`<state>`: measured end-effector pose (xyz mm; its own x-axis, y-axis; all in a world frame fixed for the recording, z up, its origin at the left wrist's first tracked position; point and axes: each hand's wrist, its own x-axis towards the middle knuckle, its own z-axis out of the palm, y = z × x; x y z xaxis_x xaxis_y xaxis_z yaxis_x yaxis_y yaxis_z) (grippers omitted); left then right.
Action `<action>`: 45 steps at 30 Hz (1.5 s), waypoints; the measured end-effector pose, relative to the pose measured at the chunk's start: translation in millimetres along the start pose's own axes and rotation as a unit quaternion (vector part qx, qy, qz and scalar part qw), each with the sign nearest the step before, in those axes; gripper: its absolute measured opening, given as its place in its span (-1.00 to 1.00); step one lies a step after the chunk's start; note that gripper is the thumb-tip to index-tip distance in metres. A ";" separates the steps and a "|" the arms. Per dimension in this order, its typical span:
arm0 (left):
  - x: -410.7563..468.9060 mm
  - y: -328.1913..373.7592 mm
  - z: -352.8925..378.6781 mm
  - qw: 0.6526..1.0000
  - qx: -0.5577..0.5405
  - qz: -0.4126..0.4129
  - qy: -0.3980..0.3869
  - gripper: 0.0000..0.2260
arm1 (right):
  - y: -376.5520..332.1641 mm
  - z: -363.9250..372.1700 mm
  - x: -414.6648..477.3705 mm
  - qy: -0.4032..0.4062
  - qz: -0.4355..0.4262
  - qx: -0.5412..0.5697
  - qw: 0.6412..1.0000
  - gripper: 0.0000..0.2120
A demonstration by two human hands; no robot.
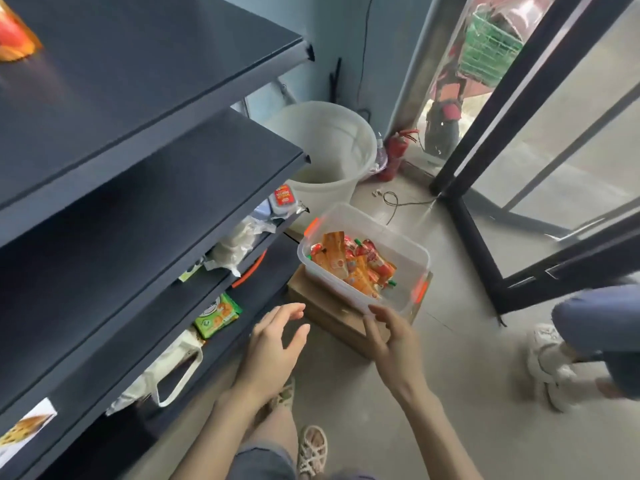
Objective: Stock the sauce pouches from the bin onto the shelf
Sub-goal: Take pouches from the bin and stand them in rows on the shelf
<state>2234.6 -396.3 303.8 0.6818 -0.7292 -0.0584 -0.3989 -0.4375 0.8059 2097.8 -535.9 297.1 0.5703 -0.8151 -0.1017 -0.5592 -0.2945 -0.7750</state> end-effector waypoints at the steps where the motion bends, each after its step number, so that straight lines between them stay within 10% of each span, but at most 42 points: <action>1: 13.2 1.2 8.7 1.000 0.000 -0.006 -0.012 -0.77 | 7.9 -2.2 12.2 0.001 0.011 0.007 1.000 -0.81; 20: 287.0 -69.7 199.4 0.964 -0.040 -0.221 -0.141 -0.82 | 153.1 47.0 266.8 -0.033 0.238 0.072 0.968 -0.86; 30: 347.9 -161.0 305.4 0.923 -0.038 -0.374 -0.078 -0.46 | 277.2 122.1 319.9 -0.120 0.301 0.088 0.942 -0.88; 45: 365.8 -216.4 355.9 0.950 -0.002 -0.312 0.019 -0.42 | 357.7 197.1 328.3 -0.159 0.343 0.085 0.922 -0.67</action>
<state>2352.2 -755.6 -101.6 0.8062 -0.3095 -0.5042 0.0927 -0.7757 0.6242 2203.6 -810.6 -136.5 0.2795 -0.5850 -0.7614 -0.7668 0.3413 -0.5437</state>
